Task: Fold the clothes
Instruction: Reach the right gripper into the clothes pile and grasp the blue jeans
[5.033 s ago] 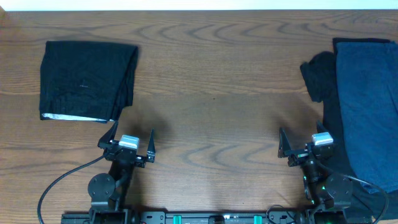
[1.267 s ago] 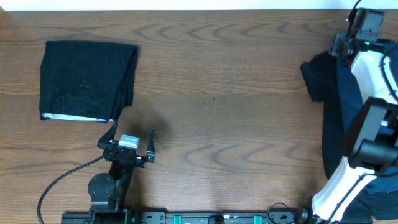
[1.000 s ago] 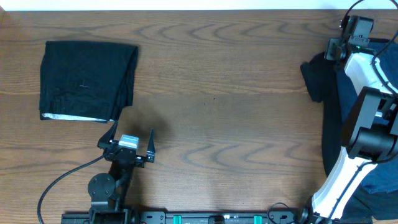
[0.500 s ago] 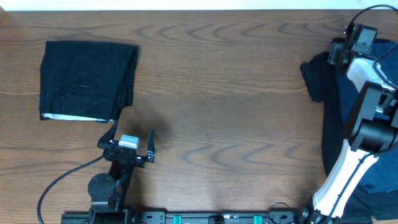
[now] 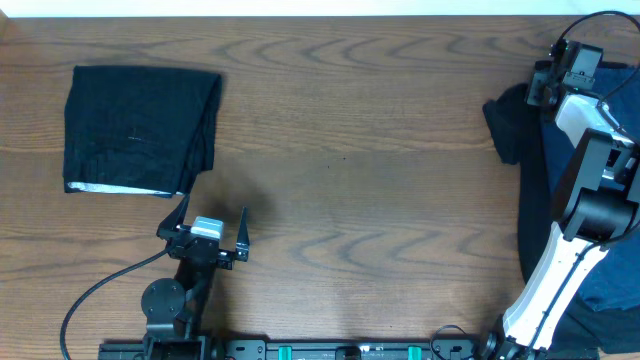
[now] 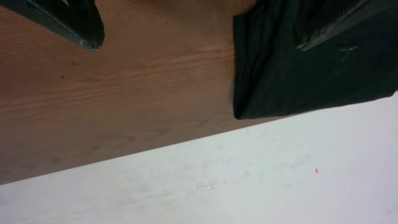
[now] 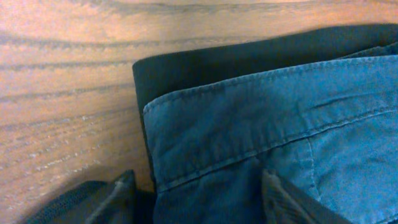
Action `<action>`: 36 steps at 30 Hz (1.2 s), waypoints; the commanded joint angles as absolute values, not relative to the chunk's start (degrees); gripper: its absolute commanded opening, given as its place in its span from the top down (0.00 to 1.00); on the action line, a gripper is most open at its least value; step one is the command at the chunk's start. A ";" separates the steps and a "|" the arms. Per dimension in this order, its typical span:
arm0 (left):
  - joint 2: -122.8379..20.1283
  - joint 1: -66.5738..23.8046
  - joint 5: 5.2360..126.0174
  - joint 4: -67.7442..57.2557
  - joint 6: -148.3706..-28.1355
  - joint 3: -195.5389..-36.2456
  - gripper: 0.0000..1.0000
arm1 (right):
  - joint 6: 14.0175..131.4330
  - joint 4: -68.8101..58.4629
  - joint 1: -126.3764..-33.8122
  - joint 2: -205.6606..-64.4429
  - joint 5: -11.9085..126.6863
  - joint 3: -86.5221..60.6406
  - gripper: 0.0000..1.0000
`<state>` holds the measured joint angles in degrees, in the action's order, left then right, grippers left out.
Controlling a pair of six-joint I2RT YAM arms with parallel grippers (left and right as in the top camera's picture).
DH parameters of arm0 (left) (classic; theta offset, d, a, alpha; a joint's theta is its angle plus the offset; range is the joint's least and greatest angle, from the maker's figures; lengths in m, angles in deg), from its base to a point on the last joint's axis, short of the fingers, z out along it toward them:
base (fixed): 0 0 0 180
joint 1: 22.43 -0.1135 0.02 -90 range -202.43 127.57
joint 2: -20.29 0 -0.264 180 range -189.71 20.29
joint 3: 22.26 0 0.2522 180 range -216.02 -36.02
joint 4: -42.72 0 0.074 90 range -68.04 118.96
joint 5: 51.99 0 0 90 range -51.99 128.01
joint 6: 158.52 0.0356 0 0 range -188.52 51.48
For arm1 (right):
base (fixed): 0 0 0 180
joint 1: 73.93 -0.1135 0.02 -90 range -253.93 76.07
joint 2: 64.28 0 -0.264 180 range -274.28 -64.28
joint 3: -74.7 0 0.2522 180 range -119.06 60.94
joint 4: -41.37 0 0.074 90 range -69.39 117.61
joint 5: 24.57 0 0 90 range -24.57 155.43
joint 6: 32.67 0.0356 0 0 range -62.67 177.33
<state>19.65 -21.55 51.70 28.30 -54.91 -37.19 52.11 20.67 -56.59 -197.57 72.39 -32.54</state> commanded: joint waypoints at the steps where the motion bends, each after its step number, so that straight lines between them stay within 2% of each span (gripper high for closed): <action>1: 19.69 -21.33 52.29 26.28 -54.17 -36.25 0.02 | 51.85 20.98 -56.30 -199.28 71.63 -33.39 0.47; 2: 19.69 -21.33 52.29 26.28 -54.19 -36.25 0.02 | 51.85 21.50 -56.28 -199.19 71.63 -33.41 0.51; 5: 19.69 -21.33 52.29 26.28 -54.19 -36.25 0.02 | 51.87 22.36 -56.26 -198.80 71.63 -33.52 0.51; 11: 19.69 -21.33 52.29 26.28 -54.17 -36.25 0.02 | 51.90 22.60 -56.26 -197.46 71.65 -33.58 0.59; 16: 19.69 -21.33 52.29 26.28 -54.19 -36.25 0.02 | 51.90 22.46 -56.19 -196.37 71.63 -33.58 0.83; 18: 19.69 -21.33 52.29 26.31 -54.17 -36.25 0.02 | 51.90 22.22 -56.19 -196.37 71.63 -33.58 0.85; 21: 19.69 -21.33 52.29 26.28 -54.17 -36.25 0.02 | 51.90 21.81 -56.11 -196.37 71.63 -33.56 0.99; 36: 19.69 -21.33 52.29 26.28 -54.17 -36.25 0.02 | 51.90 16.98 -56.00 -183.39 71.30 -33.58 0.99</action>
<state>19.65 -21.55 51.70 28.30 -54.91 -37.19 51.87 17.50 -56.13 -189.14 71.96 -32.67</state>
